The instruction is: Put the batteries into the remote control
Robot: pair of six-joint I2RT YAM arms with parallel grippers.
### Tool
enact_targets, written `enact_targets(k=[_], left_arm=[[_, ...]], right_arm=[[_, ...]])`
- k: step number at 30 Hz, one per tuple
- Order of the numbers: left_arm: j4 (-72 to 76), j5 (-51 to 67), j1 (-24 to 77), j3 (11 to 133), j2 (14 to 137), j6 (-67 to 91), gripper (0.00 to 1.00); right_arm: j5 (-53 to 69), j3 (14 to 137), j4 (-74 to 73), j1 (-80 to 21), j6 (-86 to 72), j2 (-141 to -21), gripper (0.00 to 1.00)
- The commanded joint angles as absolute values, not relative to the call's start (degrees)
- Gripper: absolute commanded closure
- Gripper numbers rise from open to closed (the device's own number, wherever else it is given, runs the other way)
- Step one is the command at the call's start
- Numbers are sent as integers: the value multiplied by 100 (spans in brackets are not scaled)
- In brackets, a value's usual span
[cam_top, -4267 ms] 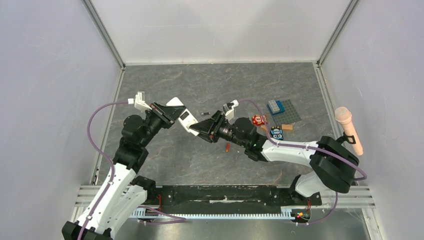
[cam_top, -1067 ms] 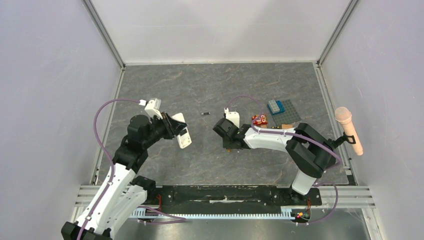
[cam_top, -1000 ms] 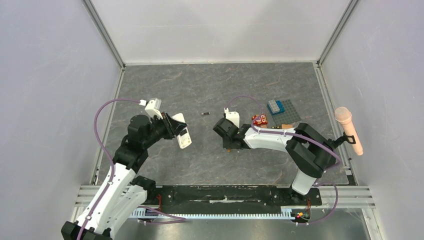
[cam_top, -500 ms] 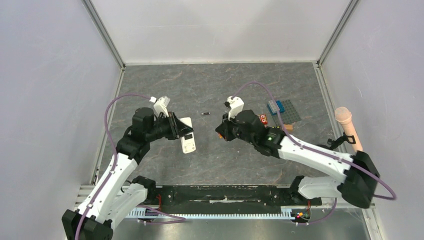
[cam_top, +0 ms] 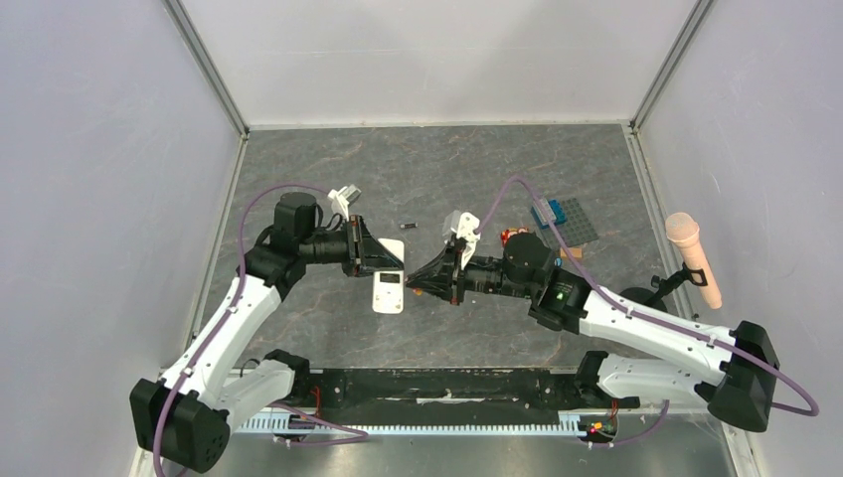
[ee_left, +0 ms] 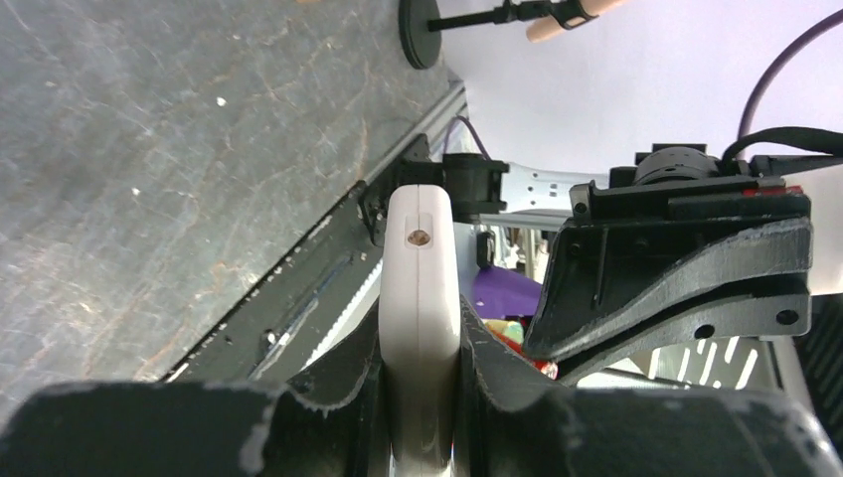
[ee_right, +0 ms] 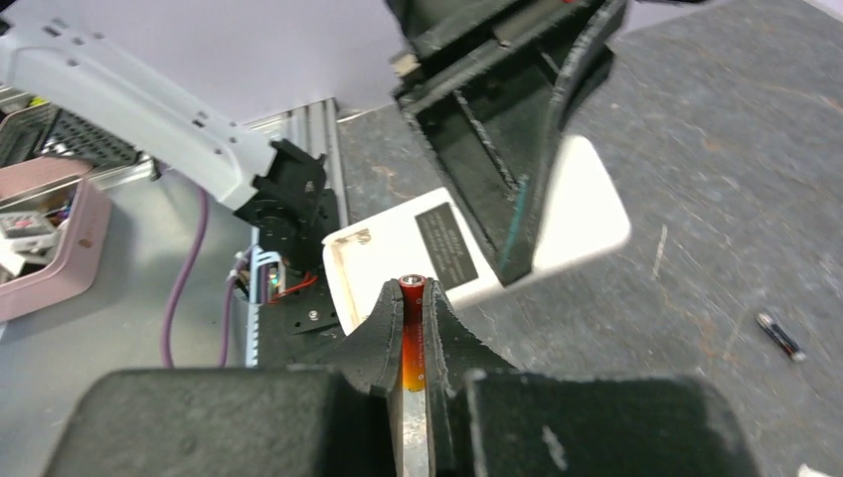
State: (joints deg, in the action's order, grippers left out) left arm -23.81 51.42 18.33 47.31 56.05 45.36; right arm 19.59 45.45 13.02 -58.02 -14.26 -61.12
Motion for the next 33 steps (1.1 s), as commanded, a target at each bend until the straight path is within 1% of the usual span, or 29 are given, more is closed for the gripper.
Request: enact_targets(k=[1, 15, 24, 33], left_arm=[[-2303, 5798, 1819, 4872, 5649, 5007, 98], [-2353, 6009, 1837, 4791, 5869, 4610, 98], [-3271, 6142, 1837, 4984, 5941, 3400, 98], [-3357, 6109, 1833, 5027, 6018, 3323, 98]], right_arm=[[2438, 4875, 1761, -5992, -1083, -6122, 100], [2681, 5217, 1814, -6502, -872, -6776, 100], [2622, 5455, 1872, -6564, -650, -7148, 100], [2720, 5467, 1898, -6653, -710, -7263, 100]])
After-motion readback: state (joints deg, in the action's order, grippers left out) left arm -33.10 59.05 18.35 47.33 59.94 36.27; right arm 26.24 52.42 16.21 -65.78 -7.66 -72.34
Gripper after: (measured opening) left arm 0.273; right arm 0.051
